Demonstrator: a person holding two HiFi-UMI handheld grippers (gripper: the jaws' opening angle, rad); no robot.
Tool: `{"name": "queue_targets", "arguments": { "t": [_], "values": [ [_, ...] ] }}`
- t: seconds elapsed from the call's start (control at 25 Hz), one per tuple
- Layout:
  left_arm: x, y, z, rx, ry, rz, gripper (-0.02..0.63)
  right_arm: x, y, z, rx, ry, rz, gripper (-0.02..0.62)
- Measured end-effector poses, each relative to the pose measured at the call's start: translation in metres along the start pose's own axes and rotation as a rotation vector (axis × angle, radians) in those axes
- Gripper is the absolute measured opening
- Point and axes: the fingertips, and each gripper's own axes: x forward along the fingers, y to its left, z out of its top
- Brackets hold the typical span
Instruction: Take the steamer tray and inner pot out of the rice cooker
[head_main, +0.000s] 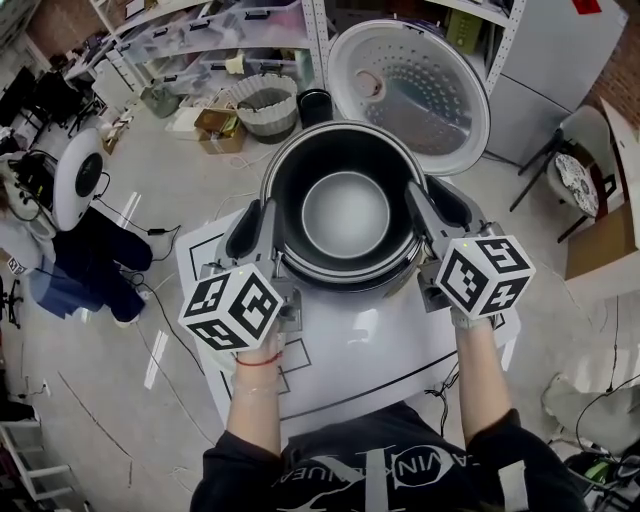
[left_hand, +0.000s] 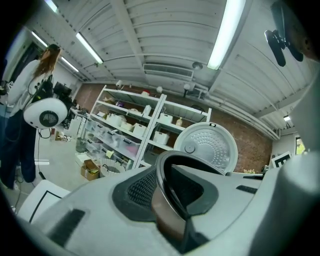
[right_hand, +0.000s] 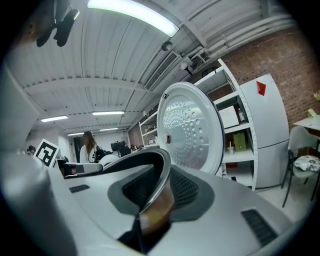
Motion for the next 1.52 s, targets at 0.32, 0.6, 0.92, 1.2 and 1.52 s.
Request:
{"name": "queue_targets", "arguments": {
  "t": [0.32,0.6,0.92,1.2,1.52],
  "values": [
    [-0.021,-0.013,0.037,0.036,-0.085,-0.019,0.08,-0.014,0.02,0.032,-0.014,-0.084,0.012,0.097],
    [-0.044,-0.022,0.061,0.063,-0.14,-0.039,0.08,-0.033,0.04,0.053,-0.029,-0.138,0.018,0.097],
    [-0.079,-0.028,0.079,0.057,-0.185,-0.071,0.08,-0.06,0.07,0.063,-0.024,-0.177,0.012,0.097],
    [-0.119,-0.019,0.082,0.038,-0.201,-0.074,0.08,-0.082,0.104,0.059,-0.019,-0.194,0.017,0.097],
    [-0.168,-0.002,0.078,0.025,-0.201,-0.061,0.08,-0.104,0.146,0.041,-0.012,-0.183,0.028,0.097]
  ]
}}
